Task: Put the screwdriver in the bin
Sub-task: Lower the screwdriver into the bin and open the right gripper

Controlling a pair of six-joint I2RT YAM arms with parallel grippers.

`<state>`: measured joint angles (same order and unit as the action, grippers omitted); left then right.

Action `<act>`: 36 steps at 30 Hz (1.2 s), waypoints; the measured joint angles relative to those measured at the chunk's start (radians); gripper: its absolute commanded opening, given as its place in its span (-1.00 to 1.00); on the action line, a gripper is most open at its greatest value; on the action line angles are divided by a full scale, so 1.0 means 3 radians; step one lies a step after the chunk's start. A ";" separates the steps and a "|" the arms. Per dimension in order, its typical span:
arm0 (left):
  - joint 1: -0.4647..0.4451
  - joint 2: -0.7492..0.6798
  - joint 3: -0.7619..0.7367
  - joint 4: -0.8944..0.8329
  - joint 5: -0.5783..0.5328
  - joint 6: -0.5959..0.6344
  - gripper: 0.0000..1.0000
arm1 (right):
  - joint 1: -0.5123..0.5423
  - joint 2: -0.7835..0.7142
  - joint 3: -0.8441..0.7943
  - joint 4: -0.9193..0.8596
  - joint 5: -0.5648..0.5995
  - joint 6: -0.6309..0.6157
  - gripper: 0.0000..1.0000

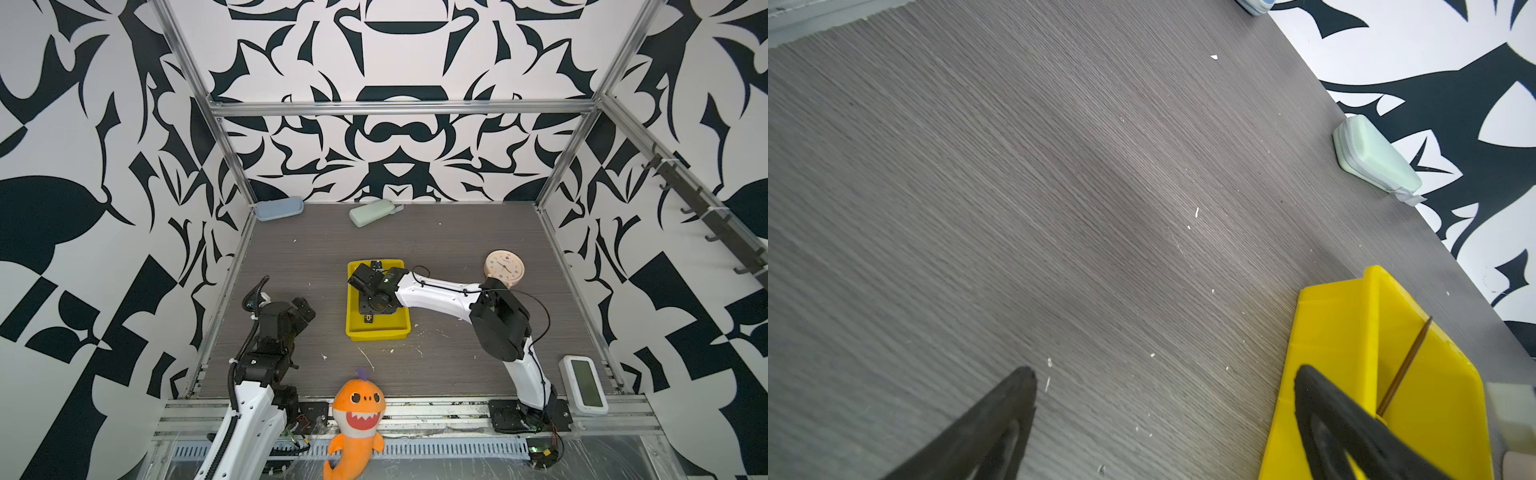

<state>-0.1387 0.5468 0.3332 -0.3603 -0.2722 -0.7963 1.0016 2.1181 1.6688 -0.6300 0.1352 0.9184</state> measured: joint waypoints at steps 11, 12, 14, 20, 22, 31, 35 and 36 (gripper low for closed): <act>0.0000 0.0006 0.0000 0.0000 0.0000 -0.0001 0.99 | -0.0102 -0.0715 -0.0053 -0.0097 0.0275 -0.0200 -0.01; 0.0000 0.0011 0.0000 0.0000 0.0000 -0.0001 0.99 | -0.0134 -0.0767 -0.0090 -0.0084 0.0277 -0.0212 -0.06; 0.0000 0.0019 0.0000 -0.0001 0.0000 -0.0001 0.99 | -0.0224 -0.0855 -0.0181 -0.0048 0.0264 -0.0230 -0.11; 0.0000 0.0029 0.0000 0.0000 0.0000 -0.0001 0.99 | -0.0367 -0.0554 -0.0083 0.0045 0.0108 -0.0242 -0.14; 0.0000 0.0034 0.0000 -0.0001 0.0000 -0.0001 0.99 | -0.0360 -0.0328 0.0041 0.0071 0.0062 -0.0242 -0.15; 0.0000 0.0036 0.0000 -0.0001 0.0000 -0.0001 0.99 | -0.0348 0.0332 0.0455 0.0083 0.0036 -0.0240 -0.15; 0.0000 0.0036 0.0000 -0.0003 -0.0001 -0.0001 0.99 | -0.0367 0.0345 0.0440 0.0083 0.0039 -0.0225 -0.21; 0.0000 0.0036 0.0000 -0.0001 0.0000 -0.0001 0.99 | -0.0373 0.0331 0.0417 0.0089 0.0046 -0.0219 -0.23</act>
<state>-0.1387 0.5575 0.3332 -0.3607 -0.2722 -0.7967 0.8898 2.2173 1.7939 -0.6033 0.1490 0.8528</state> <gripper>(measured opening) 0.994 0.398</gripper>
